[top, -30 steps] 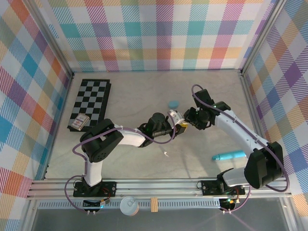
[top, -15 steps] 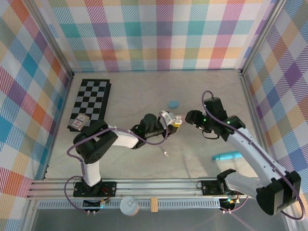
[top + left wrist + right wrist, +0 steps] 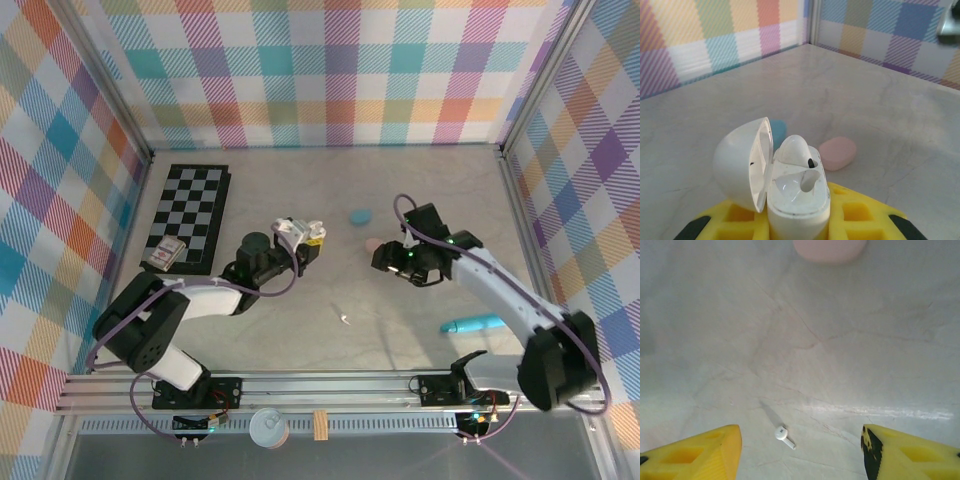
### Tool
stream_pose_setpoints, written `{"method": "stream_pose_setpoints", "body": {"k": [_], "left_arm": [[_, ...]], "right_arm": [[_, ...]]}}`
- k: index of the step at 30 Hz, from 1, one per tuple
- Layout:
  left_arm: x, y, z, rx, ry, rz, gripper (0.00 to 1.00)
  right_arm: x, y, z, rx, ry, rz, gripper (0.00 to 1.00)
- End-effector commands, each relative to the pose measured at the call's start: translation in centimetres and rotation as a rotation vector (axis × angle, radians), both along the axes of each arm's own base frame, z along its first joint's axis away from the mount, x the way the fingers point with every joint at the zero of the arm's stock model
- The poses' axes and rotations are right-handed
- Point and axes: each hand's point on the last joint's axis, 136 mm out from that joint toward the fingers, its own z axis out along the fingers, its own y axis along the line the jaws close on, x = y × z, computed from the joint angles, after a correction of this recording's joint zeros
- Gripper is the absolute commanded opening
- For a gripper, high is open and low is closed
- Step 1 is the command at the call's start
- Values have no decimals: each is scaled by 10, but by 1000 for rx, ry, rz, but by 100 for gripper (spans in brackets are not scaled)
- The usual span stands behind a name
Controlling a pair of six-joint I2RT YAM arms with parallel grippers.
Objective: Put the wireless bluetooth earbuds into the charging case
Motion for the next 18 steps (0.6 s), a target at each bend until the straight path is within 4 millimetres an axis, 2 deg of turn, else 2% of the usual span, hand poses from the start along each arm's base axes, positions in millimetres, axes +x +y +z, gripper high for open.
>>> {"method": "stream_pose_setpoints", "body": {"k": [1, 8, 13, 18], "left_arm": [[-1, 20, 13, -8, -39, 54, 0], [-2, 66, 21, 50, -54, 179, 0], [13, 111, 24, 32, -23, 305, 0], [27, 138, 37, 3, -32, 386, 0]], "right_arm": [[-12, 21, -5, 9, 92, 96, 64], [-20, 43, -31, -229, 160, 284, 60], [-30, 62, -48, -415, 179, 468, 56], [-40, 73, -60, -581, 213, 609, 51]]}}
